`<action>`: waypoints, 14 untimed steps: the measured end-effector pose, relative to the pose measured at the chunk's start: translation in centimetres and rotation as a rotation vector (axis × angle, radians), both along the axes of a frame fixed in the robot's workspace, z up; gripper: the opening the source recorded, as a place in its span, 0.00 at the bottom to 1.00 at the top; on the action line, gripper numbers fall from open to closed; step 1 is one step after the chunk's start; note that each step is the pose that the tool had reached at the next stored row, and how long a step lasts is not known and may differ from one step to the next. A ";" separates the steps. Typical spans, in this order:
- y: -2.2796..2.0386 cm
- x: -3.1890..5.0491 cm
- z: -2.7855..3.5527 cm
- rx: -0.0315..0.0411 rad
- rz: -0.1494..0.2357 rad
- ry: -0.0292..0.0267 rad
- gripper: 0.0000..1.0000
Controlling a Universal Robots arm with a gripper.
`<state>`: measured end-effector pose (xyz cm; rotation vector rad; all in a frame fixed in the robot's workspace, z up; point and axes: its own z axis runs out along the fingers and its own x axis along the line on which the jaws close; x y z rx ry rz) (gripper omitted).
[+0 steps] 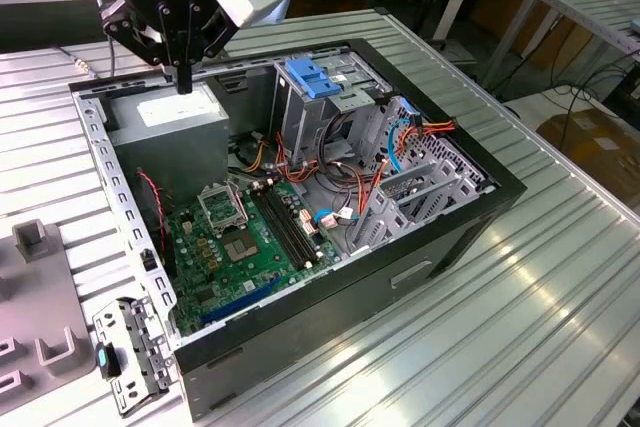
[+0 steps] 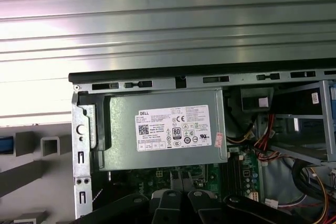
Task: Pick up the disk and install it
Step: 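Reach for the disk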
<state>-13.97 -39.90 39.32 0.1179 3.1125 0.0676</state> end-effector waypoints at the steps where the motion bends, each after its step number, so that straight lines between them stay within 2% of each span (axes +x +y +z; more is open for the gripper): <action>1: 0.00 -0.17 0.00 0.0000 0.000 0.0000 0.11; 14: 0.00 -1.37 -0.03 0.0000 0.000 0.0000 0.11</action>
